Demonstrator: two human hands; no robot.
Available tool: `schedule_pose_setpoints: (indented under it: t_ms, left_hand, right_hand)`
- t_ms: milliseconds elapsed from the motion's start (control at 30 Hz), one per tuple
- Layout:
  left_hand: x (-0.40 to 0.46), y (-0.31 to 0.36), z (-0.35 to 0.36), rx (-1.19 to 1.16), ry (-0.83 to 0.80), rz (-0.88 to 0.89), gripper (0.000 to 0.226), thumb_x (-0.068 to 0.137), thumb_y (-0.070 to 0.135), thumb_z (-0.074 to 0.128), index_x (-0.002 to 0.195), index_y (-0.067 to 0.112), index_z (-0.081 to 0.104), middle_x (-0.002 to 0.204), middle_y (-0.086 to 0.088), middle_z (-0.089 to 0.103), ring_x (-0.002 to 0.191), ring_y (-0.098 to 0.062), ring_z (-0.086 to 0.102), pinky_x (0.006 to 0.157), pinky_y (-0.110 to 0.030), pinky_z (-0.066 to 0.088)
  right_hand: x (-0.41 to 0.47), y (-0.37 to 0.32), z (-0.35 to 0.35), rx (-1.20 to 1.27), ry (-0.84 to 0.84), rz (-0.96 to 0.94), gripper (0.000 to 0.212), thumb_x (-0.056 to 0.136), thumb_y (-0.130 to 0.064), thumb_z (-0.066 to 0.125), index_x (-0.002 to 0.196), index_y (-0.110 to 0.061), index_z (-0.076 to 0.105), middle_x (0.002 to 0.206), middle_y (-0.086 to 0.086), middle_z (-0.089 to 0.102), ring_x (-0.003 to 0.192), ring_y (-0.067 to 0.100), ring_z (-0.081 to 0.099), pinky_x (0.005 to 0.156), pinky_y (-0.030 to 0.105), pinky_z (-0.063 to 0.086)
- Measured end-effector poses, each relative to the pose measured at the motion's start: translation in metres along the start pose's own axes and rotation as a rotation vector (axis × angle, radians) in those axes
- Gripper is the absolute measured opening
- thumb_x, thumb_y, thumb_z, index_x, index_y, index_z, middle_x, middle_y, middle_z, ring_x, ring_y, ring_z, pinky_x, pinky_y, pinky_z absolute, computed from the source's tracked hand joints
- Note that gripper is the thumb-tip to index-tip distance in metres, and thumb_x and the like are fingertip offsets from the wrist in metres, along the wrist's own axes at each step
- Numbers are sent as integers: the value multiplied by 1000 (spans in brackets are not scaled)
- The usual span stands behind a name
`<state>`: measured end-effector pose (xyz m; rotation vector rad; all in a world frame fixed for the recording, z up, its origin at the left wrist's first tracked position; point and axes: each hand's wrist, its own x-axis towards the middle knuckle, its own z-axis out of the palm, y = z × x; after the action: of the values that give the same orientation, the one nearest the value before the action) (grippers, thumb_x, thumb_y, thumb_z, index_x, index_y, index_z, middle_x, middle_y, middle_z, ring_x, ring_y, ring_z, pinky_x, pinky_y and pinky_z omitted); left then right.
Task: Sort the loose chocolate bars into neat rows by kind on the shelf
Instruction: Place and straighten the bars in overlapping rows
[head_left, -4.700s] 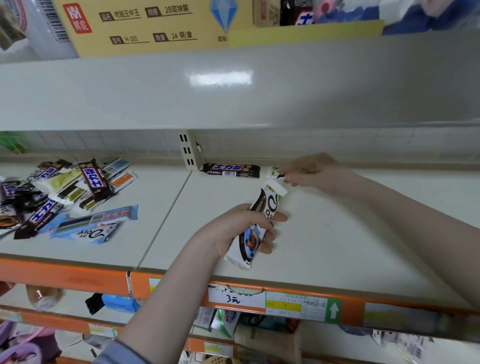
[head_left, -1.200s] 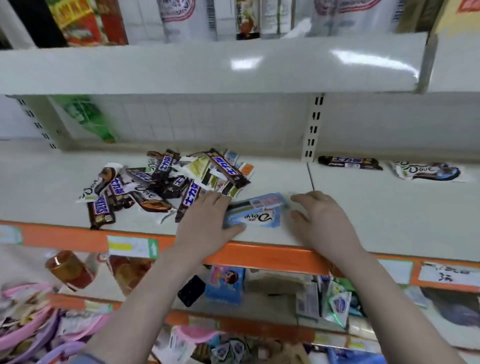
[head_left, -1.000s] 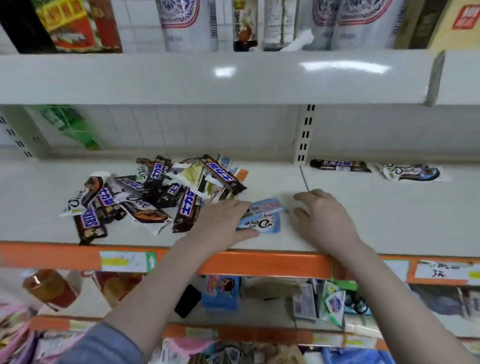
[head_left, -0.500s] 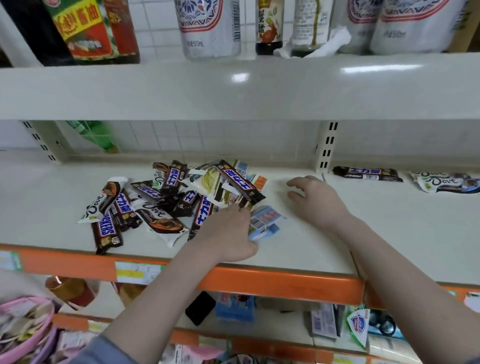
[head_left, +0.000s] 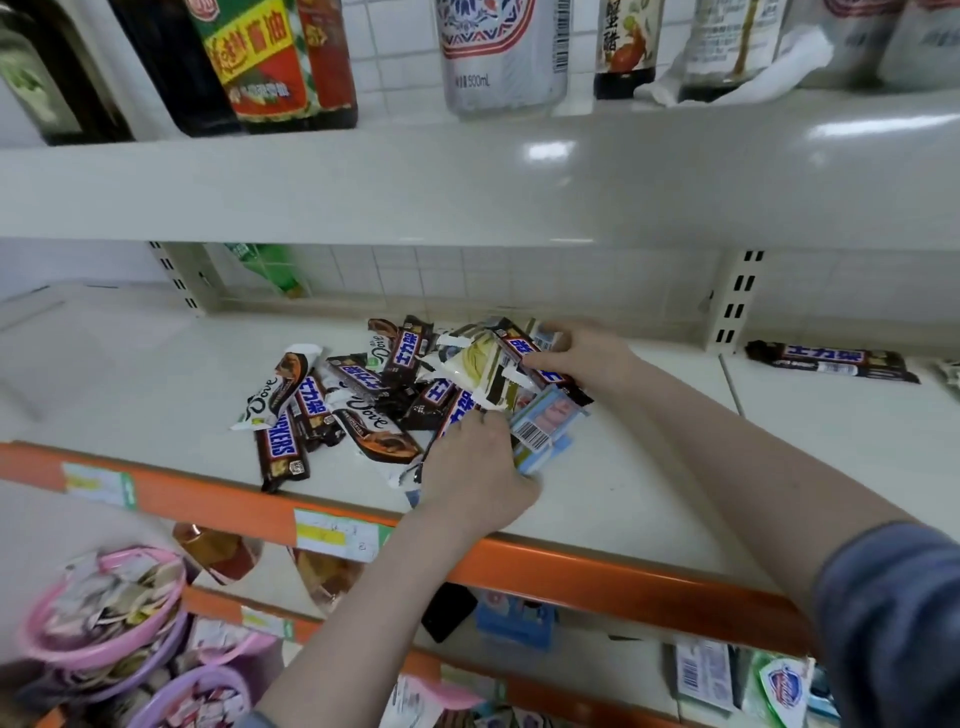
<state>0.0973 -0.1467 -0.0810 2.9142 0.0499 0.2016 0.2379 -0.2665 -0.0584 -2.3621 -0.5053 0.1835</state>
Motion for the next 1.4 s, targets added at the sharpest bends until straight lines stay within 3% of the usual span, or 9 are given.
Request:
schedule_pose_setpoints:
  t_ms: [133,267,433,600,700,867,1000,1067,1400]
  left_hand:
    - [3,-2,-4,-34,32,-53,32,82,36,56,95,17,34,89,1,54,77,-20,53,61,-26,37]
    - [5,-3,-3,-55,33,-92,32,83,38,56,94,18,33,83,5,50,70,-17,49,56,-25,35]
    - [8,-3,-4,-164,6,-143,35,81,44,57,93,18,39,74,7,51,58,-7,47,46,-22,33]
    - [10,0,-6,-271,-5,-183,49,86,64,38,87,15,44,72,2,52,64,-16,50,56,-28,36]
    - [13,-3,-6,-362,-4,-171,41,88,56,43,79,16,42,65,2,45,61,-18,46,55,-29,33]
    - [16,10,-12,-630,17,-124,28,86,39,58,73,17,47,61,3,46,52,-10,44,44,-19,35]
    - [16,36,-15,-1148,-103,-172,22,84,26,65,76,6,61,68,-13,58,57,-24,58,57,-30,53]
    - [15,54,-13,-1385,-183,-286,13,85,19,65,82,6,62,62,-10,62,48,-19,62,49,-28,54]
    - [16,180,19,-1721,-254,-469,7,89,12,51,87,9,56,61,-8,68,50,-17,64,48,-25,54]
  right_hand:
    - [6,-2,-5,61,-81,35,65,73,-29,74,128,-9,47,114,13,60,93,24,58,65,27,45]
    - [0,17,-13,109,-120,101,36,73,-23,74,101,-5,63,99,13,68,89,27,64,72,32,46]
    - [-20,34,-27,231,-62,227,18,73,-12,72,80,-18,57,85,8,66,77,22,63,76,34,50]
    - [-50,44,-37,432,80,324,21,72,-3,68,83,-14,53,85,8,63,72,20,61,67,31,49]
    - [-74,50,-41,610,202,352,45,72,3,65,113,-7,49,89,15,65,74,26,62,70,35,51]
    - [-127,61,-51,787,328,232,91,72,15,62,141,-27,20,76,10,60,78,30,62,76,46,54]
    - [-159,73,-60,928,491,234,47,77,8,60,111,-22,46,71,7,63,61,21,62,58,32,52]
    - [-172,85,-68,950,555,228,28,78,4,60,88,-19,47,70,6,64,54,18,62,52,26,51]
    - [-217,174,-142,718,511,11,51,68,13,70,89,-32,57,77,0,55,71,17,56,68,35,57]
